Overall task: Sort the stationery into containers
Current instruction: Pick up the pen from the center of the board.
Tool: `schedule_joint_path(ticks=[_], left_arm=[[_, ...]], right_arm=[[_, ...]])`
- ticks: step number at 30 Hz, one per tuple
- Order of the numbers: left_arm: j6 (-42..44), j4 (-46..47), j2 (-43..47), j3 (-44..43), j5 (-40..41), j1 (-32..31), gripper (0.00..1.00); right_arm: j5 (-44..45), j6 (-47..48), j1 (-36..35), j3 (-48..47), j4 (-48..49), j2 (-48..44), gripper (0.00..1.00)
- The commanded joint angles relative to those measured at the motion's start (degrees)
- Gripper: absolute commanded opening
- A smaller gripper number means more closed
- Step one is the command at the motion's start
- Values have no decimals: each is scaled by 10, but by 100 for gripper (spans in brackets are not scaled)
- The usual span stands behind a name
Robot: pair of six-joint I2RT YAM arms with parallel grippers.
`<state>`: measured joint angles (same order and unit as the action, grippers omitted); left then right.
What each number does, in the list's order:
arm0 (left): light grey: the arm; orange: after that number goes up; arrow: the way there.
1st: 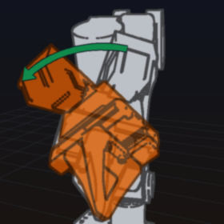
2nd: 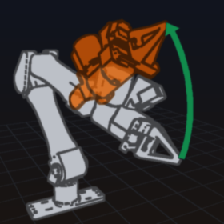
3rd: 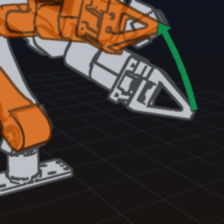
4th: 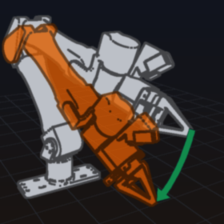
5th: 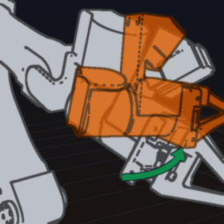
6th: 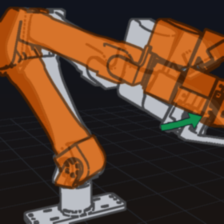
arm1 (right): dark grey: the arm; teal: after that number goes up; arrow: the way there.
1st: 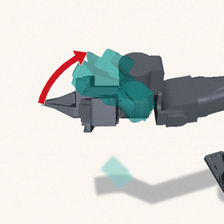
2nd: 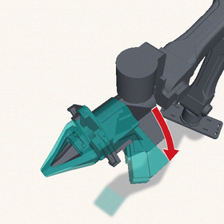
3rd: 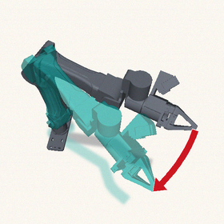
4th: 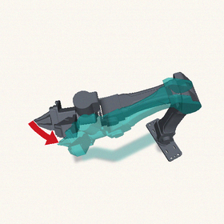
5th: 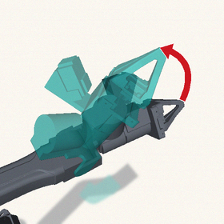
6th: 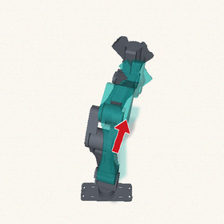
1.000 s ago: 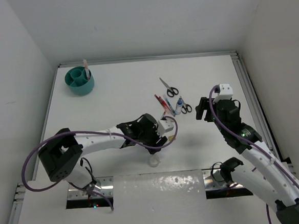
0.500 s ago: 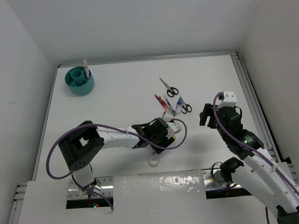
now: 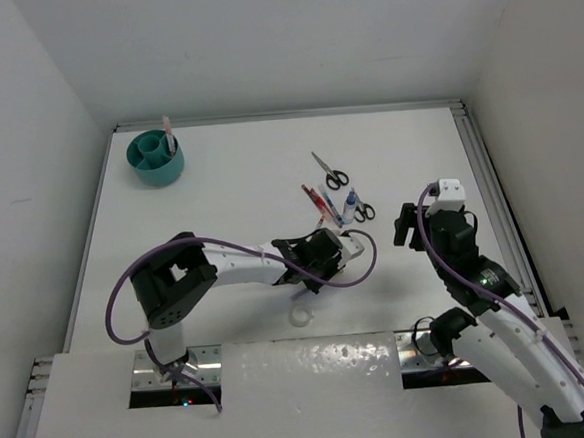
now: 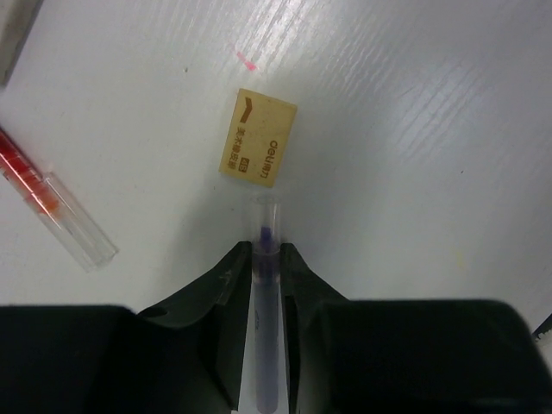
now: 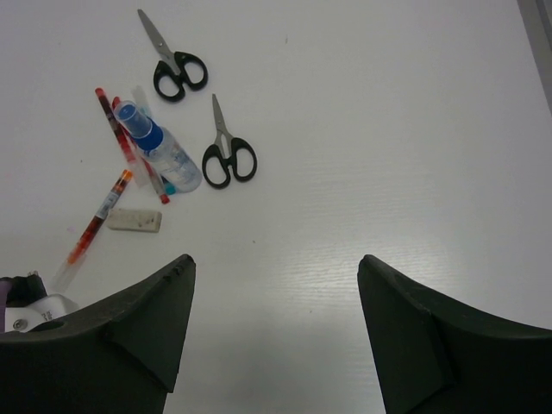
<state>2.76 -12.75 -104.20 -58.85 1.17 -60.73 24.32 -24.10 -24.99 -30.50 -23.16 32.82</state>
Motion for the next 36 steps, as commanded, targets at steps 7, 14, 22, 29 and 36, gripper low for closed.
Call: schedule_joint_path(ticks=[7, 14, 22, 29, 36], left_arm=[[-20, -79, -10, -8, 15, -16, 0], [0, -103, 59, -58, -8, 22, 0], [17, 36, 261, -29, -16, 123, 0], [17, 309, 269, -85, 113, 312, 0], [-2, 465, 155, -130, 78, 507, 0]], right_arm=[[24, 31, -3, 1, 21, -31, 75], [13, 42, -3, -4, 42, -26, 75], [-34, 63, -3, 0, 143, 15, 75], [-96, 107, 2, -35, 288, 130, 80], [-217, 129, 46, -157, 372, 296, 81]])
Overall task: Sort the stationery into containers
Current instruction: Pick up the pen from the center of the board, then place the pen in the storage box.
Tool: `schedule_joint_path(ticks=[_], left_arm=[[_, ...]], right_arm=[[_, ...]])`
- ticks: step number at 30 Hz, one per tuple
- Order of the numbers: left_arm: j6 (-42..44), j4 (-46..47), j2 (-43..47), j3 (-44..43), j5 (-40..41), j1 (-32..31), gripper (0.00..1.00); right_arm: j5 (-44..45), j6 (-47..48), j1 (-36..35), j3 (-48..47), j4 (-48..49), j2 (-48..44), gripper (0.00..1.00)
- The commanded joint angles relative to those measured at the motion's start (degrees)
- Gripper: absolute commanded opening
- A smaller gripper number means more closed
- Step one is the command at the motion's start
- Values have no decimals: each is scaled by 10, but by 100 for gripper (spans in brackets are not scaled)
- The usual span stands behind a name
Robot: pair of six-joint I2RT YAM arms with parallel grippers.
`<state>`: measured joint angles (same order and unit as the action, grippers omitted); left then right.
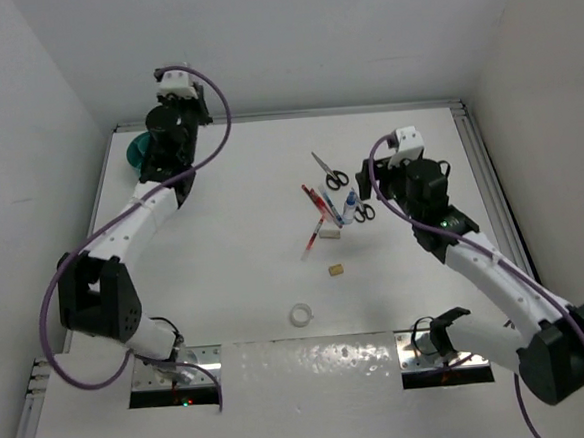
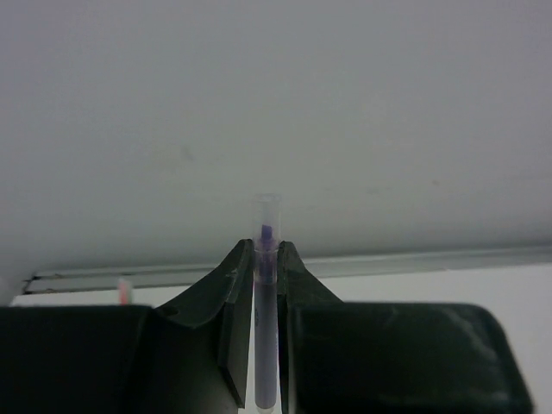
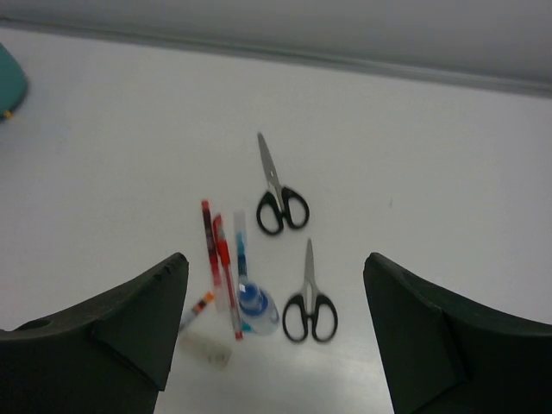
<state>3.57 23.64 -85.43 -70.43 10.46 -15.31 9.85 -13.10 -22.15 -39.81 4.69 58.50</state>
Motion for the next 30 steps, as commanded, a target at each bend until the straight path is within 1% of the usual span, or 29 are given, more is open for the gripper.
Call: schedule_joint_path(ticks=[1, 2, 3, 4, 5, 6, 7, 8, 9, 11, 13, 14, 18, 23, 25, 26, 28, 30], left_arm=[[-15, 123, -60, -23, -30, 69, 0], [-22, 134, -75, -26, -46, 98, 0], [-26, 147, -104, -30, -76, 113, 0], [-30, 172, -119, -39, -87, 123, 0], [-30, 184, -136, -47, -97, 145, 0], [-50, 193, -169, -56, -101, 153, 0], [-57, 206, -185, -76, -118, 153, 0], [-59, 211, -202, -87, -126, 178, 0], [-60, 213, -230, -100, -141, 185, 0], [-61, 217, -255, -127, -159, 198, 0], [-59, 217, -285, -144, -163, 204, 0], [-59, 216, -301, -150, -163, 207, 0], [-53, 211, -338, -163, -161, 214, 0], [-55, 193, -355, -167, -174, 216, 0], [-56, 186, -358, -158, -160, 216, 0], [-54, 186, -362, -155, -137, 216, 0], [-40, 185, -367, -153, -119, 216, 0], [-38, 188, -373, -154, -113, 216, 0]], right_arm=[[-84, 19, 25, -80, 108, 84, 81], [-95, 19, 29, -113, 114, 106, 81], [-116, 19, 33, -127, 126, 127, 81], [-125, 19, 35, -157, 131, 170, 81], [-134, 21, 38, -173, 134, 187, 81], [-149, 24, 40, -188, 138, 207, 81], [-155, 25, 41, -218, 138, 245, 81], [-161, 26, 42, -233, 137, 262, 81], [-167, 25, 43, -246, 137, 279, 81], [-175, 19, 47, -283, 137, 323, 81], [-187, 14, 52, -316, 135, 358, 81], [-192, 13, 53, -337, 130, 369, 81], [-196, 12, 55, -368, 115, 405, 81], [-198, 12, 61, -389, 112, 427, 81], [-198, 8, 62, -397, 112, 435, 81], [-200, 8, 63, -399, 113, 437, 81], [-201, 11, 64, -403, 113, 441, 81], [-203, 14, 65, -403, 111, 442, 81]])
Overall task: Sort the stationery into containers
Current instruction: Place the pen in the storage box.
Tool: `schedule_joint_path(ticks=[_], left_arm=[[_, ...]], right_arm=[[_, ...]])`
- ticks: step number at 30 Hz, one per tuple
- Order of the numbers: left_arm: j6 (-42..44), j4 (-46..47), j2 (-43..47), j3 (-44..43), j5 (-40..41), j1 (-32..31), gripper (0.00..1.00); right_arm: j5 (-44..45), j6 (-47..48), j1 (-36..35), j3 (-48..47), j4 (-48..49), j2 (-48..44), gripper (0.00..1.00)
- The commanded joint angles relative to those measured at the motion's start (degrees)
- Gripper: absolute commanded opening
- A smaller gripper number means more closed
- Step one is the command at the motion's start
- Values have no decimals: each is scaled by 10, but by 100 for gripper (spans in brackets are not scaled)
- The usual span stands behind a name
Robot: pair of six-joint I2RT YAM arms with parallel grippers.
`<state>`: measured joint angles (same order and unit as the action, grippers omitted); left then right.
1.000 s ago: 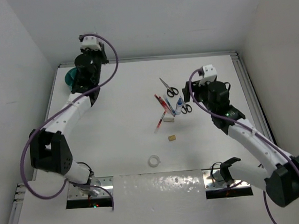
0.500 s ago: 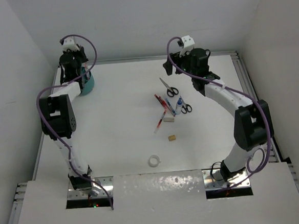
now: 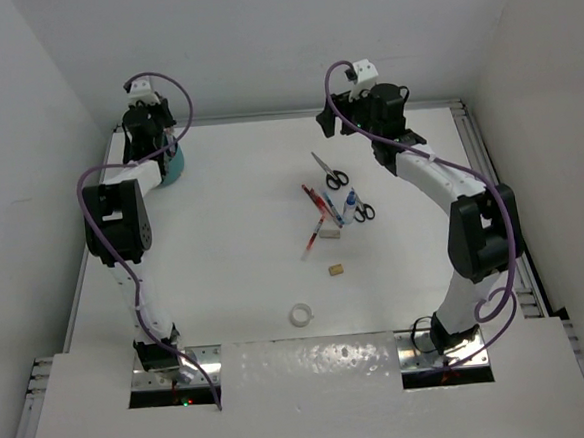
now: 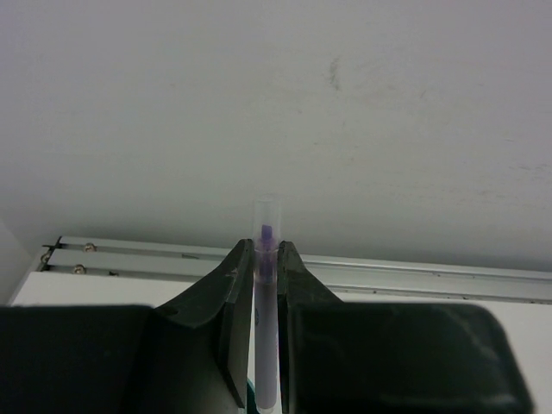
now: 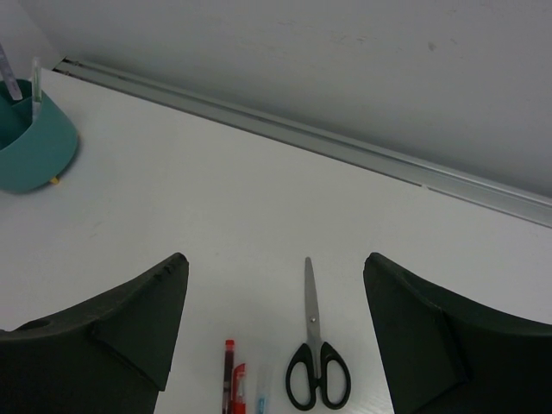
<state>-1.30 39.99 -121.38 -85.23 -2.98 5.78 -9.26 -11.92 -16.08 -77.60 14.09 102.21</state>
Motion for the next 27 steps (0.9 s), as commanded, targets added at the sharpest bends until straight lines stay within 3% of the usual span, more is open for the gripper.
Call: schedule_joint_path(ticks=[1, 23, 27], left_arm=[[10, 24, -13, -9, 22, 5, 0], [72, -11, -29, 24, 19, 7, 0], [89, -8, -43, 17, 24, 7, 8]], right_arm=[[-12, 4, 6, -27, 16, 4, 81], [-6, -1, 9, -7, 16, -11, 81], [-4, 2, 8, -4, 12, -17, 81]])
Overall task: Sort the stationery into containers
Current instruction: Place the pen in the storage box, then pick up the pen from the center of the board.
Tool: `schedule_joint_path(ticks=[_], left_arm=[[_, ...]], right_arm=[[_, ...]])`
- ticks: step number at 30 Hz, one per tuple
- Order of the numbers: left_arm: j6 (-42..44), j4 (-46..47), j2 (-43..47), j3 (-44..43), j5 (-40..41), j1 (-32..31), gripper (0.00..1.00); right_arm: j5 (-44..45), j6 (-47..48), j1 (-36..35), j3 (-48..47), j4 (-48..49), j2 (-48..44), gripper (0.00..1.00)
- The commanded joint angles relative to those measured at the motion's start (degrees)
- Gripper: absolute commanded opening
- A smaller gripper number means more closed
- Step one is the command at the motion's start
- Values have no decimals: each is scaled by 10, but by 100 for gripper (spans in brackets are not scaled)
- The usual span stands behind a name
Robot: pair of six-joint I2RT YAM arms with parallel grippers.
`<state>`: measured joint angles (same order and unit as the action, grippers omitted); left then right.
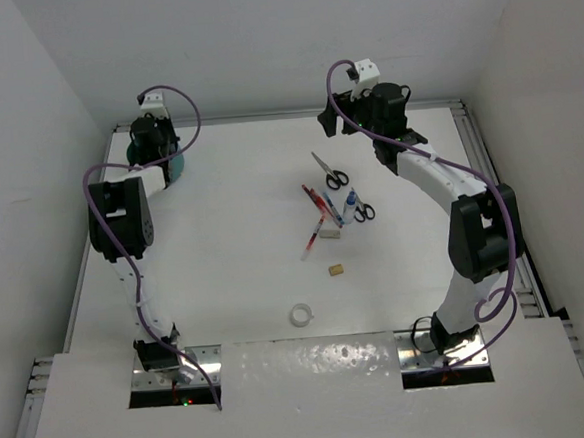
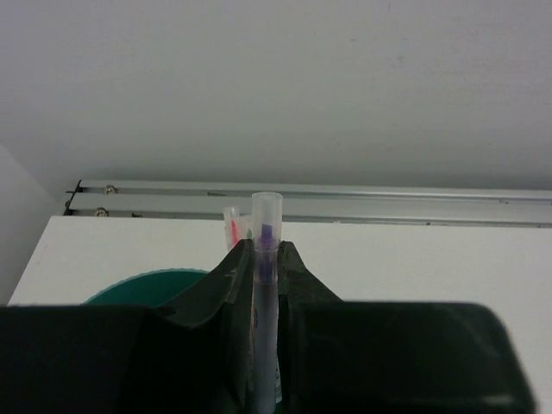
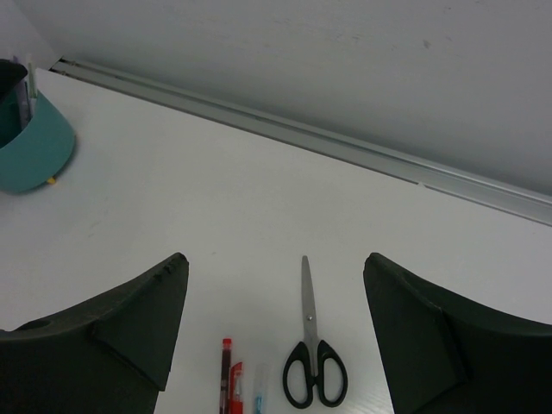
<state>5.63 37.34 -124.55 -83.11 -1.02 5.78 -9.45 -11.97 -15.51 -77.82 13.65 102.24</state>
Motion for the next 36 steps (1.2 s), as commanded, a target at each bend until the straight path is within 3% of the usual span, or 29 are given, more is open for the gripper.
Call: schedule_joint_path(ticks=[1, 10, 20, 24, 28, 29, 32, 36], left_arm=[[21, 17, -13, -6, 4, 7, 12], [8, 15, -6, -34, -30, 9, 39], [-3, -33, 52, -89, -67, -12, 44], [43, -207, 70, -142, -124, -46, 43], [54, -371, 86, -136, -195, -118, 35], [57, -448, 91, -123, -208, -132, 34], [68, -514, 101, -98, -198, -191, 33], [60, -556, 114, -46, -167, -267, 34]], right_arm=[[-3, 3, 1, -2, 16, -19, 81], [-1, 5, -1, 9, 11, -37, 81], [6, 9, -7, 69, 33, -95, 81], [36, -1, -7, 114, 33, -132, 81], [83, -23, 3, 133, -20, -172, 80], [90, -27, 7, 136, -53, -185, 80], [94, -32, 22, 147, -110, -209, 78], [116, -24, 31, 217, -116, -279, 78]])
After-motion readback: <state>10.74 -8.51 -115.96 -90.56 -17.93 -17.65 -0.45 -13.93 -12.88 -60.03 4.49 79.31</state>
